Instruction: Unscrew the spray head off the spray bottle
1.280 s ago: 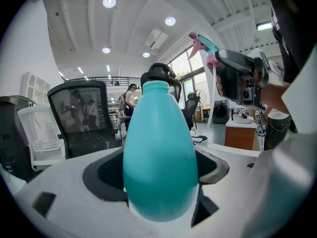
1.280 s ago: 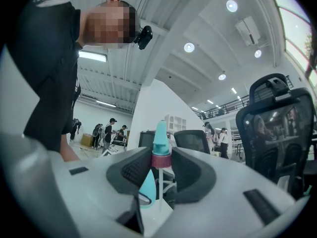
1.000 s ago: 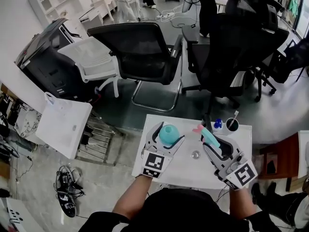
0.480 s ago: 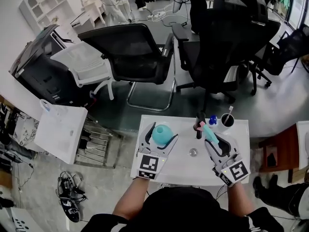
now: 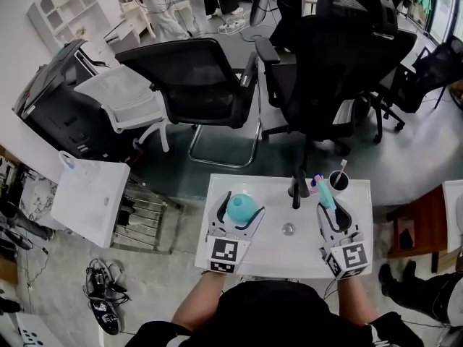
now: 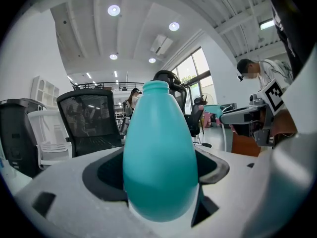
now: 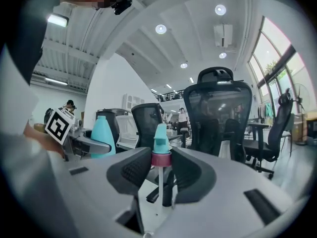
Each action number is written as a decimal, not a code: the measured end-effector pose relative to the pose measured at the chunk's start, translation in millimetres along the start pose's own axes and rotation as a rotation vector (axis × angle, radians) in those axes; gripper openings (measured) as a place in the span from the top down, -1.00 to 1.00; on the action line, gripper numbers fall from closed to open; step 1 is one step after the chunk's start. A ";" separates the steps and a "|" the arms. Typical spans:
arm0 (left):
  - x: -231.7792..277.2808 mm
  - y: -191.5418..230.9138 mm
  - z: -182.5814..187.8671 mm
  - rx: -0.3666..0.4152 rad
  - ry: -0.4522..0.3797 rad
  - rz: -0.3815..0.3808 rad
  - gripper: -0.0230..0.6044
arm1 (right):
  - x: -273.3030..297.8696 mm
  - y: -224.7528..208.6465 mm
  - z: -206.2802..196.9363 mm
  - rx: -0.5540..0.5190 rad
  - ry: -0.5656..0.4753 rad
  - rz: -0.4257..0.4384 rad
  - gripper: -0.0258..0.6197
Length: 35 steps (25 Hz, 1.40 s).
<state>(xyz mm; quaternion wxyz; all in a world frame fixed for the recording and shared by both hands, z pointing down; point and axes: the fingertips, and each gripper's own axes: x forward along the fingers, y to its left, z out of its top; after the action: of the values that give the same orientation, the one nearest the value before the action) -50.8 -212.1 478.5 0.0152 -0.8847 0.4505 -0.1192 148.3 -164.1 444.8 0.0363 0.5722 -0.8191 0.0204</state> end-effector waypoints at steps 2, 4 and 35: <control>0.4 -1.4 -3.5 -0.002 0.008 -0.002 -0.35 | -0.5 -1.9 0.4 -0.001 -0.002 -0.010 0.50; 0.6 -2.2 -6.7 -0.004 0.015 -0.003 -0.35 | -1.0 -2.4 0.5 0.000 -0.003 -0.015 0.50; -1.5 -10.6 -20.9 -0.012 0.052 -0.017 -0.35 | 1.5 7.0 7.2 -0.014 -0.028 -0.006 0.51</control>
<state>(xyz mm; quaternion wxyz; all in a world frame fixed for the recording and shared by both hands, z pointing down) -48.0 -202.9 499.9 -0.0029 -0.8852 0.4437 -0.1396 141.0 -163.6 437.8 0.0290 0.5745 -0.8180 0.0065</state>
